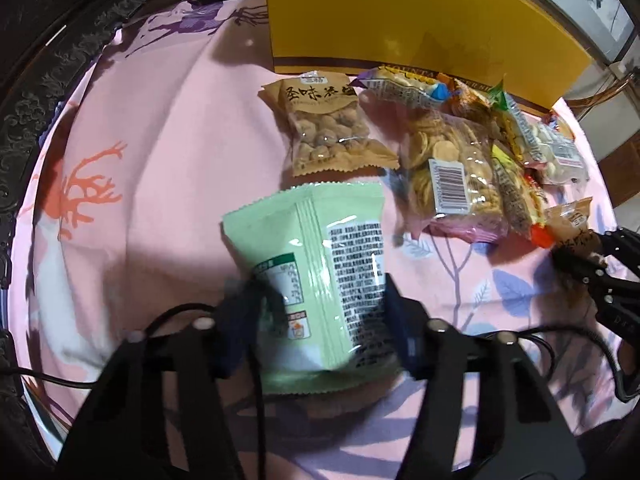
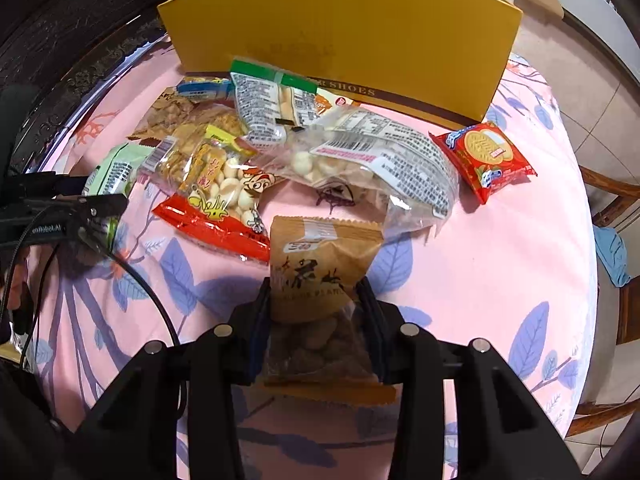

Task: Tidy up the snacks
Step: 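Grasp the brown peanut bag with the right gripper while the left gripper grasps the green pack, then carry both packs into the yellow box and open both grippers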

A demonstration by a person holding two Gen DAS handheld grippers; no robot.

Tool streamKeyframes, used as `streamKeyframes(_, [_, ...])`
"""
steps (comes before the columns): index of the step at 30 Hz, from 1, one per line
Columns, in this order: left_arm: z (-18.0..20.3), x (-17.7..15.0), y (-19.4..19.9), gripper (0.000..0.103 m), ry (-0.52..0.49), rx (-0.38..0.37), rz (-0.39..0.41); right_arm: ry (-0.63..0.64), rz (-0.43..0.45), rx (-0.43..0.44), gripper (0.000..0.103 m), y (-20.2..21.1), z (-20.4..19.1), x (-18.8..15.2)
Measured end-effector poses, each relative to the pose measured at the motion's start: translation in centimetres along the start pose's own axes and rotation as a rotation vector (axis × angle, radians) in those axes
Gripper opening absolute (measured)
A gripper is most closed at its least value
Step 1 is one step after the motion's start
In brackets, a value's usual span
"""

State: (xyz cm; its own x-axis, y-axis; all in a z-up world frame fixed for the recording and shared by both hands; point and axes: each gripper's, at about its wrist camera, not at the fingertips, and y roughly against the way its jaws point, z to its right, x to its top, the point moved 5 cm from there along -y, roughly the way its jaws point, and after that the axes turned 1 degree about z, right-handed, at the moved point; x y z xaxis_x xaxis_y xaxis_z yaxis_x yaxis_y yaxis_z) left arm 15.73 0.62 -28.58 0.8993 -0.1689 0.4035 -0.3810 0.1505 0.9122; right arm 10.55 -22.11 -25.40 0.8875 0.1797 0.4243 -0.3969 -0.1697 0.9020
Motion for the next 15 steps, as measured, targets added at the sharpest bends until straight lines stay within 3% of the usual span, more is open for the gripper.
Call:
streamKeyframes(4, [-0.2, -0.1, 1.1, 0.04, 0.038, -0.062, 0.013, -0.006, 0.002, 0.001, 0.041, 0.3, -0.1, -0.4])
streamKeyframes(15, [0.5, 1.1, 4.4, 0.038, 0.045, -0.111, 0.098, -0.04, 0.073, -0.022, 0.04, 3.8, 1.1, 0.0])
